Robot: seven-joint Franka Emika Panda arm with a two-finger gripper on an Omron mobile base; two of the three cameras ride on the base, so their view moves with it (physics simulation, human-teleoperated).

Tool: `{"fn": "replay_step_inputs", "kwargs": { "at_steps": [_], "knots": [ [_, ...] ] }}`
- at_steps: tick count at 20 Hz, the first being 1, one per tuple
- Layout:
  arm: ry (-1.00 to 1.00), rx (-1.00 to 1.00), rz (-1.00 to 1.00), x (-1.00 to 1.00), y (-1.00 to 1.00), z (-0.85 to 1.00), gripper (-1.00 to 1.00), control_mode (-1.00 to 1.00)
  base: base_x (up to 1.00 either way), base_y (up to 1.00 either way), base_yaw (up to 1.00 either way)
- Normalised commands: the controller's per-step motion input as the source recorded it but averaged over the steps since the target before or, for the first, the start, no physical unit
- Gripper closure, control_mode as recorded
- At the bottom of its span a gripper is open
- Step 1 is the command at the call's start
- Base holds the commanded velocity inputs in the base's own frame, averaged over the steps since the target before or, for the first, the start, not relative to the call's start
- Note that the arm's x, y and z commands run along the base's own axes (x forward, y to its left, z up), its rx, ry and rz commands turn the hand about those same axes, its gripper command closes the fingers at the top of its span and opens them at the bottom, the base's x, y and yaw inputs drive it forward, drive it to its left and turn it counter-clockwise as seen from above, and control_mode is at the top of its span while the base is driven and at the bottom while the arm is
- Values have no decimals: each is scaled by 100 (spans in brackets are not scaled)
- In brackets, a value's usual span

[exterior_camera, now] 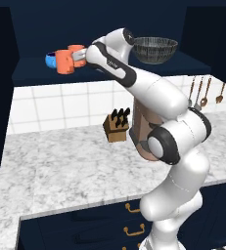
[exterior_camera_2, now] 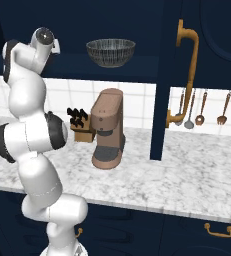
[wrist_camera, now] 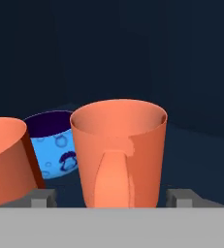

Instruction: Gather all objects into one cabinet and sort the glasses and bowls to opposite sides.

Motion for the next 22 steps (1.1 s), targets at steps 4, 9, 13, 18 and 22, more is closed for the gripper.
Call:
{"fn": "replay_step_inputs", "kwargs": {
  "at_steps": [4,9,13,18,22],
  "knots": [
    [0,0,-10,-52,-44,0,-100,-100,0,0,0],
    [-1,1,-21,-58,-61,0,-100,-100,0,0,0],
    [0,4,-28,-47,-71,0,-100,-100,0,0,0],
    [0,1,-24,-45,-71,0,-100,-100,0,0,0],
    [0,0,-19,-32,-48,2,-100,-100,0,0,0]
  ]
}}
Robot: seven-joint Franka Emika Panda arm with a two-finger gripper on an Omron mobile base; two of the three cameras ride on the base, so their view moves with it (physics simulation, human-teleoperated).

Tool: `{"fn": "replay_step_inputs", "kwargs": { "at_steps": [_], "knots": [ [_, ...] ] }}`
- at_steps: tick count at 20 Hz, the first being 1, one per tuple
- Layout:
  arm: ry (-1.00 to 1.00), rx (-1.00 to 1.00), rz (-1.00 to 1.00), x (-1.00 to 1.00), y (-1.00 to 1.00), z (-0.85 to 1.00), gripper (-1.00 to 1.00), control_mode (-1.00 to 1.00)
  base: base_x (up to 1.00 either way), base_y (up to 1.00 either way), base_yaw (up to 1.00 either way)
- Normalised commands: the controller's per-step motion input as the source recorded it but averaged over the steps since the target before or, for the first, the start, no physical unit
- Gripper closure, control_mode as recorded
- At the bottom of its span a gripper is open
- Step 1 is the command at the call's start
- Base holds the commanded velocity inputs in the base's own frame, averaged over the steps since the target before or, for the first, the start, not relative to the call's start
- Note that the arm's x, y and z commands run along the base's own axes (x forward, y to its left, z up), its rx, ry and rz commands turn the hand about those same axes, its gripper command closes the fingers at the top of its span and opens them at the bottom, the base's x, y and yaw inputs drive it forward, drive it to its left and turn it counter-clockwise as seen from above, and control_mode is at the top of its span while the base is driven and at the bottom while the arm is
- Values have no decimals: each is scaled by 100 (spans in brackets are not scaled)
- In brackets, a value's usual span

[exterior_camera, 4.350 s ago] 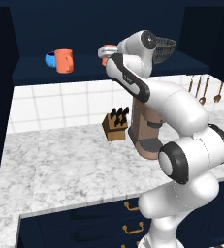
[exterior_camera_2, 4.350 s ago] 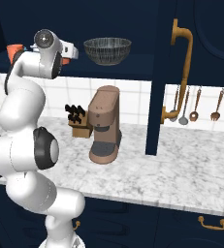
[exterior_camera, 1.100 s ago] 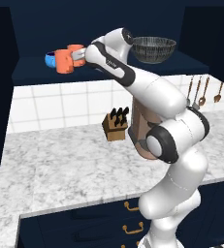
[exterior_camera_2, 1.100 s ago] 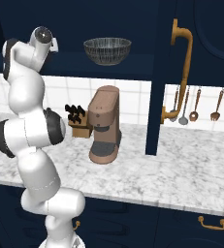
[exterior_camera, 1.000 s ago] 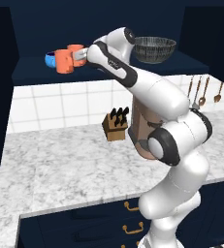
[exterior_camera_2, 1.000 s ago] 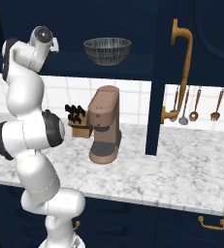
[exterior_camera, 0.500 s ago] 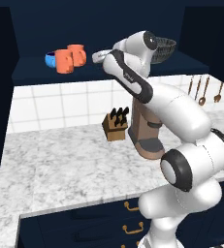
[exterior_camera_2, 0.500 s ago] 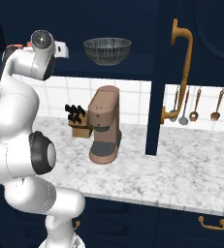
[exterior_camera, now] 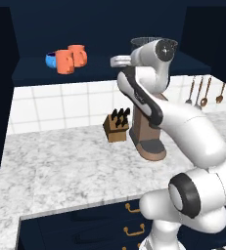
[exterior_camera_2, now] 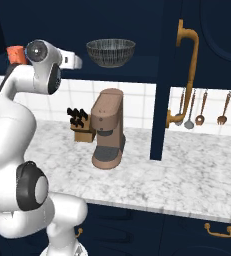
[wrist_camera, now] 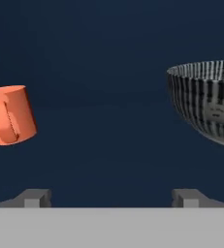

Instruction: Gather all objects into one cabinet and sort the glasses and bowls to opposite sides.

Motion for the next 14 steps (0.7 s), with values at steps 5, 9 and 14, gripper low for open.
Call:
{"fn": "replay_step_inputs", "kwargs": {
  "at_steps": [5,9,14],
  "knots": [
    [0,0,-1,-92,-30,12,-100,-100,0,0,0],
    [0,0,0,-100,-2,16,-100,-100,0,0,0],
    [0,0,-1,-100,-23,3,-100,-100,0,0,0]
  ]
}}
